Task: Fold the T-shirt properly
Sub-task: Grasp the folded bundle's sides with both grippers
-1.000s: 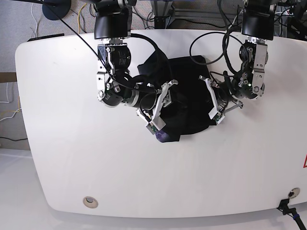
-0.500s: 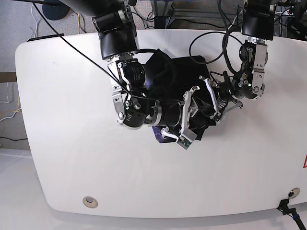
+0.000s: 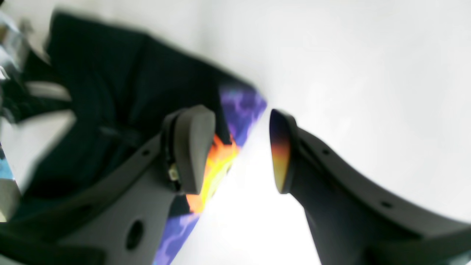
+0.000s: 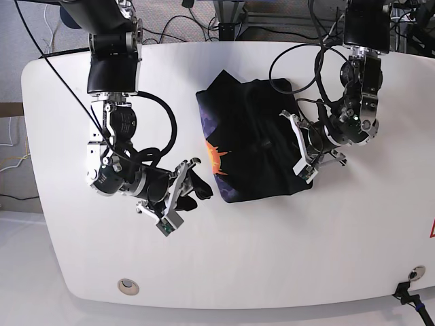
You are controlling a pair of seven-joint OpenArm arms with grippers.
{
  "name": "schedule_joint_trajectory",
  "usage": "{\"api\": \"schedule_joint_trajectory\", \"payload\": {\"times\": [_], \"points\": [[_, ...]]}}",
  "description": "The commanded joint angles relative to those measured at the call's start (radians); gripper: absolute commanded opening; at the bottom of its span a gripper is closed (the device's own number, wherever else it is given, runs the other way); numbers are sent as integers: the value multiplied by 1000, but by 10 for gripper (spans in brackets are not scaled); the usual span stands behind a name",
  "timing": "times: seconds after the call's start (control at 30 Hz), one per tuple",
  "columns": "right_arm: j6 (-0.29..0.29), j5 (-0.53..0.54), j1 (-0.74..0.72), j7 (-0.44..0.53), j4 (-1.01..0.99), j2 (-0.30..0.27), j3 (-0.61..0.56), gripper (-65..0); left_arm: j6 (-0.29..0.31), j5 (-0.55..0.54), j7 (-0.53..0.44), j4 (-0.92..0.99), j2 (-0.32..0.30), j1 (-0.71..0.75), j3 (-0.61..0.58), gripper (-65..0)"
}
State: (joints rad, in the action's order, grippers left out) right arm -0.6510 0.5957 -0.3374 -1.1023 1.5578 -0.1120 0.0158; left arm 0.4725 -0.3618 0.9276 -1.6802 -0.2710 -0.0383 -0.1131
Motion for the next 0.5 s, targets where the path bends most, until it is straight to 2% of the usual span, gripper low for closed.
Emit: {"api": "schedule_joint_trajectory", "payload": {"times": [0.0, 0.13, 0.23, 0.33, 0.47], "points": [[-5, 27, -13, 26, 22, -31, 3, -376, 1, -9, 8, -73, -27, -18, 17, -642], [-5, 27, 41, 26, 77, -42, -1, -376, 1, -9, 31, -171, -26, -18, 125, -642], [-5, 27, 53, 26, 79, -36, -3, -376, -1, -10, 31, -232, -6, -19, 250, -642], [-5, 23, 54, 27, 79, 4, -4, -376, -1, -10, 31, -246, 62, -22, 336, -642], [-5, 11, 27, 58, 40, 48, -6, -376, -1, -9, 31, -246, 155, 13, 318, -642]]}}
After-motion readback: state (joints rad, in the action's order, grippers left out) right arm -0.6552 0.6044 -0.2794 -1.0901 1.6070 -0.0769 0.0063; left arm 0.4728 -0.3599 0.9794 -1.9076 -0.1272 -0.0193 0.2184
